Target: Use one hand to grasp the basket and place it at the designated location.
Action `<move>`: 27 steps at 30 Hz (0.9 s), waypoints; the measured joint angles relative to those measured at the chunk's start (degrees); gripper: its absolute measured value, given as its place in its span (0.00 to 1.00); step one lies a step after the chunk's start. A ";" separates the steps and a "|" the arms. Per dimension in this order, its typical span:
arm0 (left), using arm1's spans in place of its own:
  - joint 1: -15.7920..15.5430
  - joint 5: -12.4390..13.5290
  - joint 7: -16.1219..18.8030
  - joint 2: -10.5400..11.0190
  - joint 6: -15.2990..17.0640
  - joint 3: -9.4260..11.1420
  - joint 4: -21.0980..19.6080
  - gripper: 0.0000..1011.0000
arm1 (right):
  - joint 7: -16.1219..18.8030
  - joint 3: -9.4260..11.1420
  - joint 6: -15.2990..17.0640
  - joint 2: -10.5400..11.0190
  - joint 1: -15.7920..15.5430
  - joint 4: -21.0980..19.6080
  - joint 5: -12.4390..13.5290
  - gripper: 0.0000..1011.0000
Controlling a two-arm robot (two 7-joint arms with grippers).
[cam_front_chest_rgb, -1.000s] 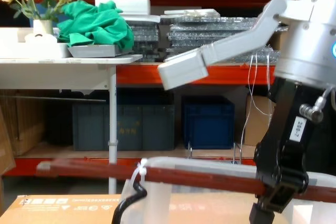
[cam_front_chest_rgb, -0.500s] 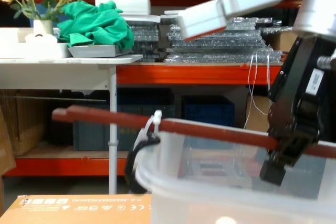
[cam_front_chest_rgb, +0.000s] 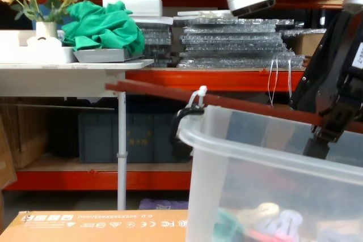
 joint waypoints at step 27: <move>0.00 0.01 0.00 0.00 0.00 0.00 0.02 0.00 | 2.77 5.73 3.05 2.19 2.12 17.79 3.75 0.00</move>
